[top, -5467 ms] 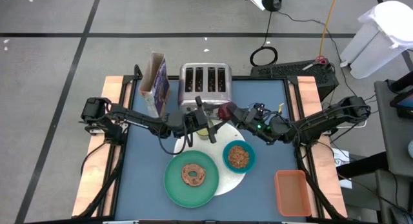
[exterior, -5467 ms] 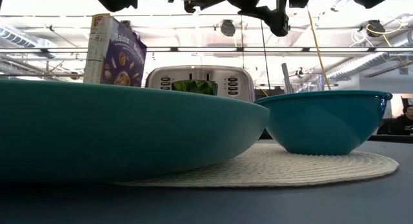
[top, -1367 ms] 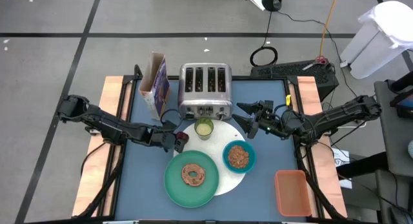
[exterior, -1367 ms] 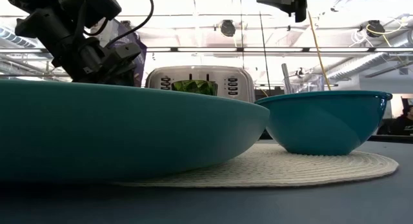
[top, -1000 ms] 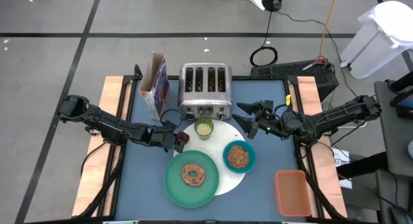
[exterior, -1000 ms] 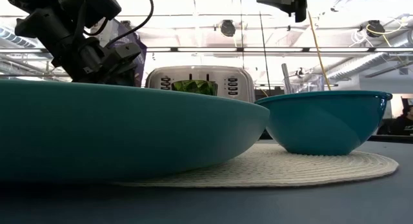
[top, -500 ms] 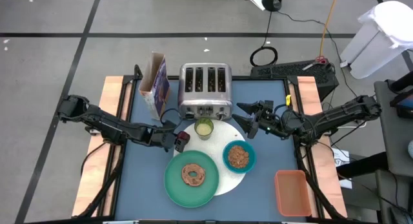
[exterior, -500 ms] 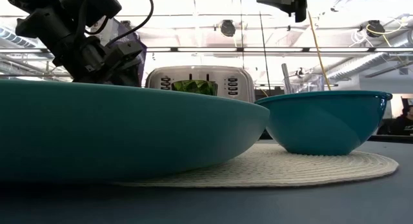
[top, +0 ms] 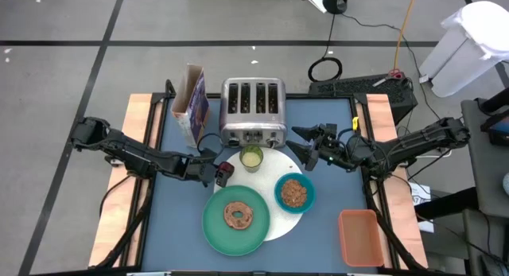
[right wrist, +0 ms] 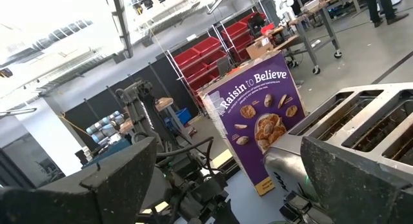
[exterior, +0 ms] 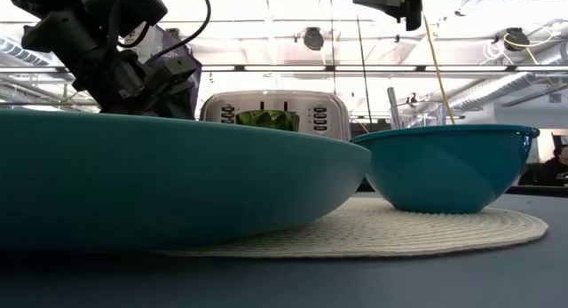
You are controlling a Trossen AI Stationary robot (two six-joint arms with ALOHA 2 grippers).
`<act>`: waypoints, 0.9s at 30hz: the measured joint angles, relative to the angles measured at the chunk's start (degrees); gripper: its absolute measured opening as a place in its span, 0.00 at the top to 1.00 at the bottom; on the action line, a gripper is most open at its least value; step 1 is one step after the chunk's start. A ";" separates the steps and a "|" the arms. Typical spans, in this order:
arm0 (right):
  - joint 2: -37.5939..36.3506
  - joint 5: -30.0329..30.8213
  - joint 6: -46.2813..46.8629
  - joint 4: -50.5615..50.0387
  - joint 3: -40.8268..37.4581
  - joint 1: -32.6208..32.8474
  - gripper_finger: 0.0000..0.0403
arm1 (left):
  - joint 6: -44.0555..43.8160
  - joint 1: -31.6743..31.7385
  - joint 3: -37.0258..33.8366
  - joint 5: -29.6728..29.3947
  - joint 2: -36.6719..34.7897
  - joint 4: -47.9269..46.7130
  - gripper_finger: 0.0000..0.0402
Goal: Arrange a breakfast setting
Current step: Put the red apple to the top left of the placemat, then put the blue spoon to the right of the blue bowl
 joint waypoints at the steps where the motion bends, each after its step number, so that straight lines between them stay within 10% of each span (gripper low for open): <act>1: 0.00 -0.01 0.00 0.00 0.00 0.00 0.07 | 0.00 0.00 0.00 0.00 -0.02 0.00 0.03; 27: 0.00 -0.02 0.00 -0.09 0.00 0.00 0.07 | 7.49 0.07 0.02 -5.11 -10.27 2.32 0.03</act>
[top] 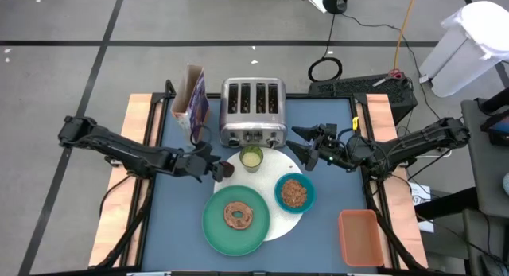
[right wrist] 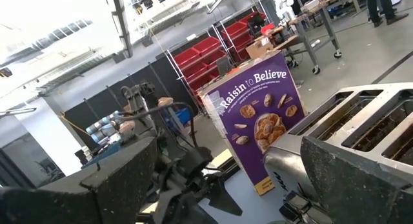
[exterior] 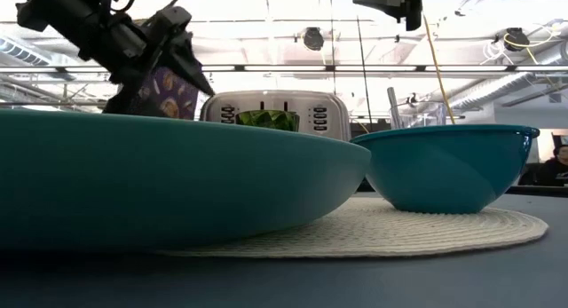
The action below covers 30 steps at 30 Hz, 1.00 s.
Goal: Arrange a breakfast setting
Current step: Put the blue spoon to the right of the blue bowl
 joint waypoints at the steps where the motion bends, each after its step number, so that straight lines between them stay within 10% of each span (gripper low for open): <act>1: 0.00 0.01 0.00 0.00 0.00 0.00 0.07 | 0.96 0.00 0.00 0.00 -0.29 1.00 0.03; 22: -8.20 0.28 -7.36 -1.73 -0.07 -0.33 0.07 | 19.39 -0.17 0.01 0.65 -1.08 20.91 0.03; 30: -11.91 17.04 -15.02 -15.19 -0.04 -0.31 0.07 | 20.18 -0.20 0.01 0.64 -1.06 20.88 0.03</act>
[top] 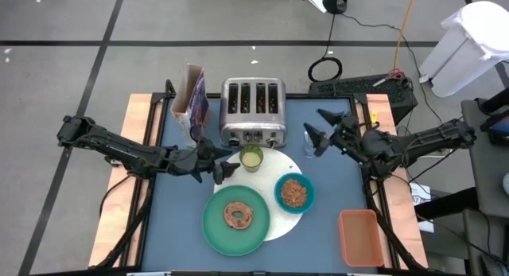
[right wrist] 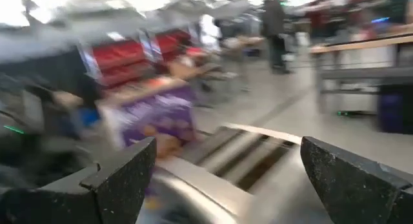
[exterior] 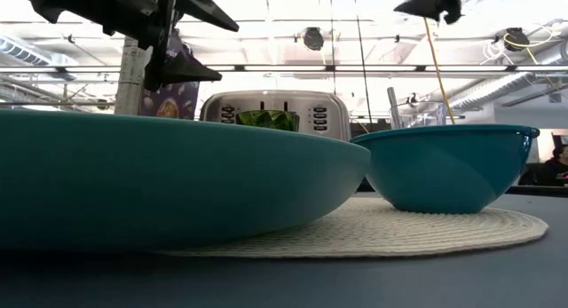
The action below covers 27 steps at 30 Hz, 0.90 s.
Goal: Arrange a breakfast setting
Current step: Put the blue spoon to the right of the blue bowl
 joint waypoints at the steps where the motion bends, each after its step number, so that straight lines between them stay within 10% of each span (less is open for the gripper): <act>1: 0.08 1.75 -0.01 -2.14 0.00 0.00 0.07 | 0.00 0.00 0.00 0.01 0.00 -0.04 0.03; 27: 14.13 13.09 9.49 -21.00 -2.06 -0.23 0.07 | -0.07 0.00 0.00 0.01 0.00 -0.13 0.03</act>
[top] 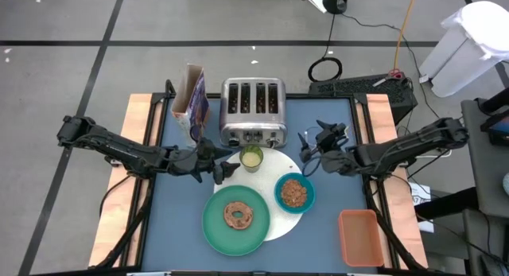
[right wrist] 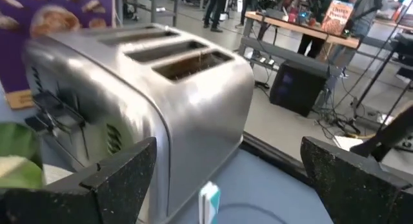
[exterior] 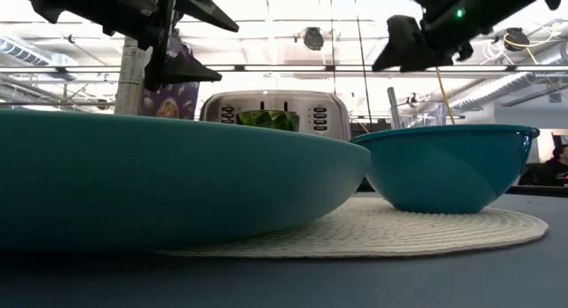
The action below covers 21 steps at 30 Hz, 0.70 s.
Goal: Arrange a breakfast setting
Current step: Put the blue spoon to the right of the blue bowl
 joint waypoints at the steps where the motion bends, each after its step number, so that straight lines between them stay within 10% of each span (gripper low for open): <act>1: 0.23 -0.01 0.86 0.19 -0.77 -0.11 0.07 | 0.00 0.00 0.00 0.00 0.00 0.00 0.03; 21: 0.45 -0.16 15.31 0.46 -8.28 -0.49 0.17 | 0.00 0.00 0.00 0.00 0.00 0.00 0.03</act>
